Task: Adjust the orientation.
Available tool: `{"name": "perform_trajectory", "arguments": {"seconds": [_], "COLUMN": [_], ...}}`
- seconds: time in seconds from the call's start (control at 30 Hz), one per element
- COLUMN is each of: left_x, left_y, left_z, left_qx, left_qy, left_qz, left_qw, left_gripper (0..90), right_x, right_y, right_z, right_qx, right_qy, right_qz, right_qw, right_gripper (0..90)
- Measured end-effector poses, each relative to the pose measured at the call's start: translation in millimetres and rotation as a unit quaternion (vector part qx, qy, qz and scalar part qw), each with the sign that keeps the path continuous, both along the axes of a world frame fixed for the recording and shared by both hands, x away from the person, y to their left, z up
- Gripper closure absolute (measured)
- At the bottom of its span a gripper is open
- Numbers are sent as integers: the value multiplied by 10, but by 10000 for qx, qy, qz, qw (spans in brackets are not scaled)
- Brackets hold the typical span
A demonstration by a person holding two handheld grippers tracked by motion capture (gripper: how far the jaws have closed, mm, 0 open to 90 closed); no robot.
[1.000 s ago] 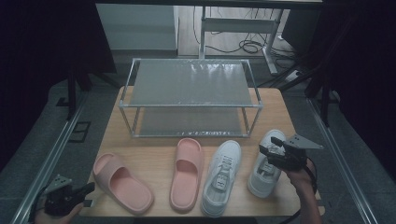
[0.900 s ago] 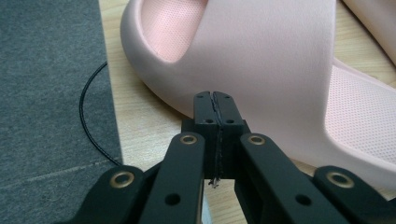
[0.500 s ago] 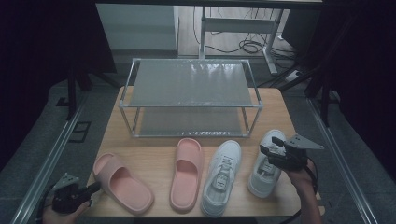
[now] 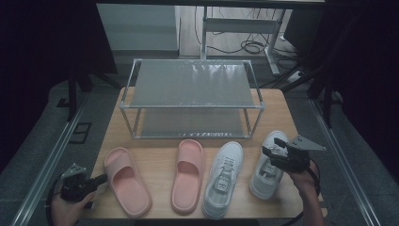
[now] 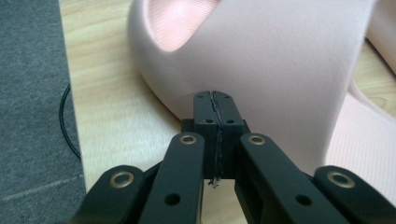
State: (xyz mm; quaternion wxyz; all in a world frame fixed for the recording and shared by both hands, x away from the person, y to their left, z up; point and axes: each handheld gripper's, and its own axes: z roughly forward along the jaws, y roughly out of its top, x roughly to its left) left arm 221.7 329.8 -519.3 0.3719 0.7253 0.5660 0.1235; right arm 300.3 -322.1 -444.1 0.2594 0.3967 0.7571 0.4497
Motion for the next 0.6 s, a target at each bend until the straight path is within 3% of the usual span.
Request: {"name": "perform_trajectory", "arguments": {"seconds": [0.3,0.47,0.57,0.6], "left_x": [249,451,490,471], "left_y": [-180,-316,-350,-358], "left_z": [13,21,26,45], "left_qx": [52,24,51,32], "left_qy": [42,100,101,-6], "left_qz": [-171,-395,-452,-438], "left_qw": [9998,9992,9989,9990], "left_gripper": [900,900,900,900], "right_x": [4,10,5,1], "right_y": [9,-19,-24,-29], "right_z": [-5,-6,-2,3], "right_qx": [-29,4,4,8], "right_qy": [29,14,9,0], "right_qz": [13,-26,-27,-33], "right_qw": [10000,10000,10000,10000], "right_gripper": [390,387,386,386]}}
